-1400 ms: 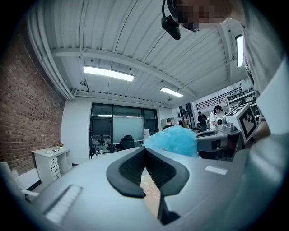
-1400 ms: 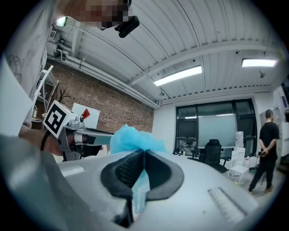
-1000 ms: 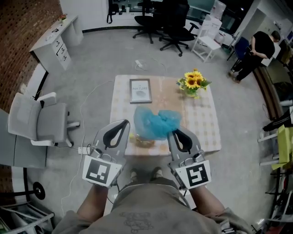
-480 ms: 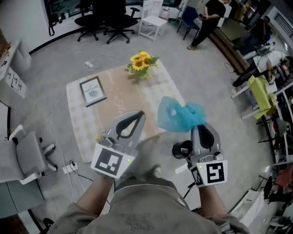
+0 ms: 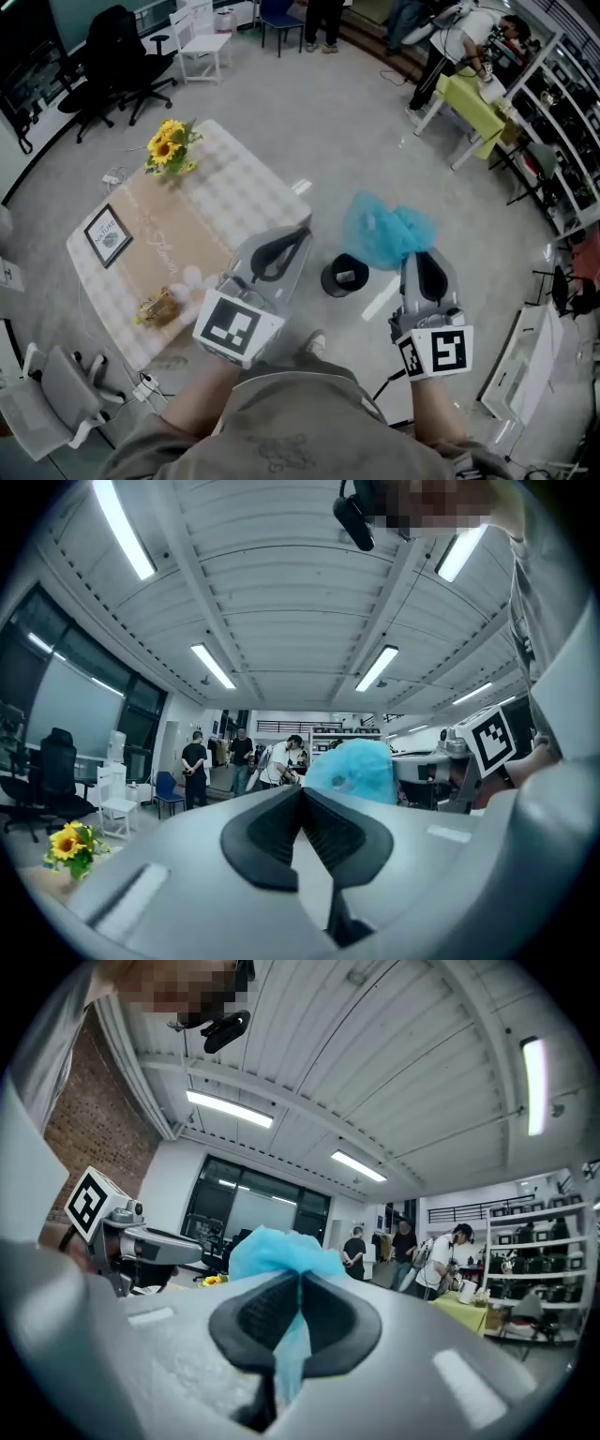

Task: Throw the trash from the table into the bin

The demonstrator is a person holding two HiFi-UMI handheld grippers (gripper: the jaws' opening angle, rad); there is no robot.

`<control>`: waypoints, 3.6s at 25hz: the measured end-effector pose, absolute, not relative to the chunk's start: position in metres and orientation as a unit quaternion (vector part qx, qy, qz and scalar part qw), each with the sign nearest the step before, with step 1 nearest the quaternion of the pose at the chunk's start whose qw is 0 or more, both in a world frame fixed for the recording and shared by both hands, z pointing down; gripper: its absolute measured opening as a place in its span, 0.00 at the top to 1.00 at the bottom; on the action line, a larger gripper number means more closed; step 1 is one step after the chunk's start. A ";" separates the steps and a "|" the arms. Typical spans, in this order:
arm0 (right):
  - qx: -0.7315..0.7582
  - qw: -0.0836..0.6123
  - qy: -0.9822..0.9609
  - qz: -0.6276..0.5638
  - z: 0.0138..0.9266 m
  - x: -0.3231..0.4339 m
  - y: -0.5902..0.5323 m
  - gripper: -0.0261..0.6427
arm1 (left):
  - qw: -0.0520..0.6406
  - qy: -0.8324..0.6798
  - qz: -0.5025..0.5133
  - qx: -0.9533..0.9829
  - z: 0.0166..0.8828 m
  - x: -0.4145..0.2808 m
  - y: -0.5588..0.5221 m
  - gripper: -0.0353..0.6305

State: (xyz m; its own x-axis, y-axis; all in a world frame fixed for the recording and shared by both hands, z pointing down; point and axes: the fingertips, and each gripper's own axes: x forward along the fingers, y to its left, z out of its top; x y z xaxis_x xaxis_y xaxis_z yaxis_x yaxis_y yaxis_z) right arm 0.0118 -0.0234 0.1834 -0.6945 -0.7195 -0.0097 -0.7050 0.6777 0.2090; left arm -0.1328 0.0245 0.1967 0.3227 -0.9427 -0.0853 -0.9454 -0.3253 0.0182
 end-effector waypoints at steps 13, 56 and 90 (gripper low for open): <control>0.405 0.016 -0.911 -0.080 0.202 0.135 -0.097 0.95 | 0.010 0.556 0.000 -0.831 0.222 -0.002 -0.073 0.94; 0.509 0.045 -0.859 -0.020 0.235 0.193 -0.160 0.95 | -0.037 0.450 -0.042 -0.891 0.253 0.050 -0.175 0.94; 0.477 0.239 -0.828 0.170 0.706 0.154 -0.338 0.95 | -0.200 0.431 -0.150 -0.867 0.709 0.038 -0.337 0.94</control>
State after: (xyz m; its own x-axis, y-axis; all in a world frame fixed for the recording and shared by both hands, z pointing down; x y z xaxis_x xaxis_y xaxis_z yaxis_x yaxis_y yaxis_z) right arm 0.1543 -0.3385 0.7063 -0.4298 -0.7091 0.5590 -0.8722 0.4862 -0.0539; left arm 0.0384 -0.3375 0.7090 0.5836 -0.6874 0.4323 -0.8073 -0.5484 0.2179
